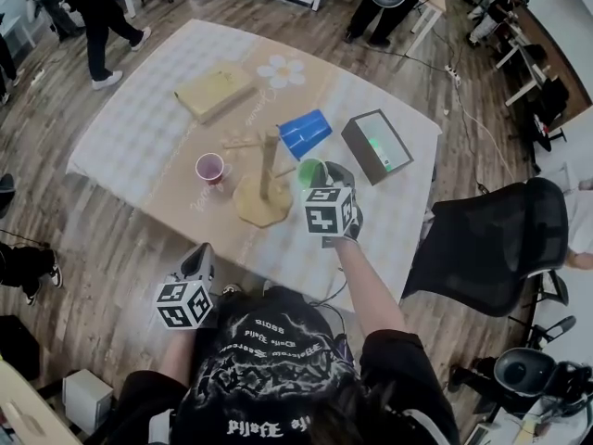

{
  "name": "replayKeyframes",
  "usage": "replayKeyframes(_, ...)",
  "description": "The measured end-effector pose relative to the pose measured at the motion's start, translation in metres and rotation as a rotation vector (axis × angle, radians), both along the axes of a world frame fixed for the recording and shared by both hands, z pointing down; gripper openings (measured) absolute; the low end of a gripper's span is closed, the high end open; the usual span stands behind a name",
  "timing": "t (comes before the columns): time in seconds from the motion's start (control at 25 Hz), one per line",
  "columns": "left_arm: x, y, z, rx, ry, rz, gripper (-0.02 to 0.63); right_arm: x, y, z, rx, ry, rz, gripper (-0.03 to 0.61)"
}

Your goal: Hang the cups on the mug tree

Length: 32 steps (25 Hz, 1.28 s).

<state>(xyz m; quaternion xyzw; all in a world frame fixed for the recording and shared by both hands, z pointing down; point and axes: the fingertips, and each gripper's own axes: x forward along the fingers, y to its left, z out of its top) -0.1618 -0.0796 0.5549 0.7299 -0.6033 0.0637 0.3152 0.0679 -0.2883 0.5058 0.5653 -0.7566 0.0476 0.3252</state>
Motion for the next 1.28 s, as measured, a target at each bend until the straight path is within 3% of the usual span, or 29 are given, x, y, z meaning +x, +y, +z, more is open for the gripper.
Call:
replayKeyframes(0.48,-0.014,0.003,0.002,-0.006,0.012,-0.019,0.02,-0.026,0.013,0.0,0.031,0.045,-0.035,0.04)
replayKeyframes(1.28,-0.026,0.003,0.003,-0.018,-0.005,-0.03,0.02,-0.067,0.033,-0.007,0.171,0.144,-0.104,0.059)
